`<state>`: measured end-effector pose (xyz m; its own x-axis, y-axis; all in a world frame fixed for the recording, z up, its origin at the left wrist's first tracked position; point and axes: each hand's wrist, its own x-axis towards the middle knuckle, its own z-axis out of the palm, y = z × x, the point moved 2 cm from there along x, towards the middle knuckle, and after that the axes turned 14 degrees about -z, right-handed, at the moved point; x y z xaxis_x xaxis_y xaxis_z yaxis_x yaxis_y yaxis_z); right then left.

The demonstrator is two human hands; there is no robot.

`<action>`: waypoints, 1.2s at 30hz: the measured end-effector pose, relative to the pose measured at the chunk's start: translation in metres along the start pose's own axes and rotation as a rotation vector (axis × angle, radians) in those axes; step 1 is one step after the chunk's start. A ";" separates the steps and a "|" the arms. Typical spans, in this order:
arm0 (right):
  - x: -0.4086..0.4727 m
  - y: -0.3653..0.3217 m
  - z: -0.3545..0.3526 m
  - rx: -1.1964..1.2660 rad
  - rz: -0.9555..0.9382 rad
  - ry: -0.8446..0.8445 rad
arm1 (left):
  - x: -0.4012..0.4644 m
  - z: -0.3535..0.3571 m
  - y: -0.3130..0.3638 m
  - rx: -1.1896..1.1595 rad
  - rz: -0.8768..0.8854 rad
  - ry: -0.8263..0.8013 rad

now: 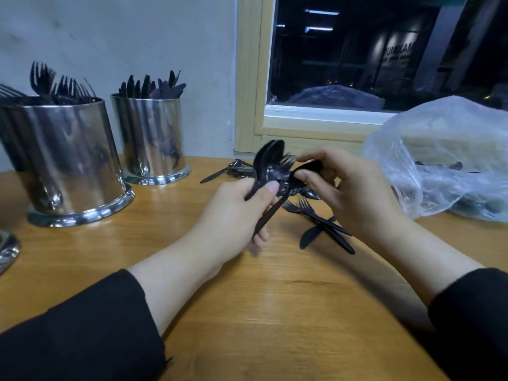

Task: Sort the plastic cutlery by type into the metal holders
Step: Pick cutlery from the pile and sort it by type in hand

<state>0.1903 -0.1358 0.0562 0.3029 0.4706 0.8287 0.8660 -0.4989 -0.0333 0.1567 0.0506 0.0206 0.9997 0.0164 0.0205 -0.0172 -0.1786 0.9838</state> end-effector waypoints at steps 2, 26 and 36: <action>0.001 -0.001 0.002 0.022 0.045 0.018 | -0.003 0.005 -0.001 0.029 -0.001 -0.098; -0.023 0.031 0.018 -0.147 0.544 -0.675 | -0.001 -0.004 0.002 -0.268 -0.126 0.017; -0.020 0.029 0.030 -0.311 0.481 -0.698 | -0.003 -0.003 0.006 -0.317 -0.099 0.023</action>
<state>0.2209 -0.1376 0.0214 0.8651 0.4439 0.2337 0.4671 -0.8827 -0.0525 0.1531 0.0528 0.0267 0.9962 0.0409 -0.0771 0.0708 0.1396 0.9877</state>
